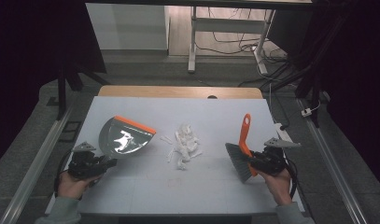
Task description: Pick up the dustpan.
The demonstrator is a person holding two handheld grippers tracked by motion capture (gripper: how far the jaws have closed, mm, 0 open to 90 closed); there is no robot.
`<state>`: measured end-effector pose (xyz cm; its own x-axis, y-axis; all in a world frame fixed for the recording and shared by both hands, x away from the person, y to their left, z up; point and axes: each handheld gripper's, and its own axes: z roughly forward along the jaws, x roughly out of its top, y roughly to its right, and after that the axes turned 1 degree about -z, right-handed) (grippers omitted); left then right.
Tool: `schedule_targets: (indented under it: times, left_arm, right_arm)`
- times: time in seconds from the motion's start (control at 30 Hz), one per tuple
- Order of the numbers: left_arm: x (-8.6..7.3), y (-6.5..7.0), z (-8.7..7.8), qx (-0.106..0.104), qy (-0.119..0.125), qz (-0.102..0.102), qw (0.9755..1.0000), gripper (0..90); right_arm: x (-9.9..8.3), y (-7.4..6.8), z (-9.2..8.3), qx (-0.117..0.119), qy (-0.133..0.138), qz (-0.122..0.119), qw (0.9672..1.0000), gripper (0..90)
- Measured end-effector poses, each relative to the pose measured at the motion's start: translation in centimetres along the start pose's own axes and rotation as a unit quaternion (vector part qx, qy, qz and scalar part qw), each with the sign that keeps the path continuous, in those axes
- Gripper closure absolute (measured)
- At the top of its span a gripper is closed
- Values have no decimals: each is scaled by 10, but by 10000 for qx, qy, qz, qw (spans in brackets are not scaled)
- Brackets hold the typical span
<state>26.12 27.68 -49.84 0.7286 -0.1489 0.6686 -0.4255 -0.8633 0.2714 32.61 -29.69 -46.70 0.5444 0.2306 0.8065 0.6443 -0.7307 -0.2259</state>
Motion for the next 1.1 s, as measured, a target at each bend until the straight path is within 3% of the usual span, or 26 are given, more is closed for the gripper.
schedule_targets:
  times: [0.57,0.8,0.97,1.1]
  left_arm:
    - [5,11,-12,-244,27,507,9984,619]
    - [7,20,-15,-425,-52,840,9955,619]
    - [8,26,-18,-660,-100,1138,9913,619]
    - [8,29,-20,-695,-120,1214,9901,620]
  right_arm:
    - [1,-1,-1,0,41,-12,10000,700]
    - [1,-1,-3,0,86,-13,10000,700]
    - [2,-2,-4,-10,111,-18,9999,700]
    - [2,-2,-5,-4,129,-20,9999,700]
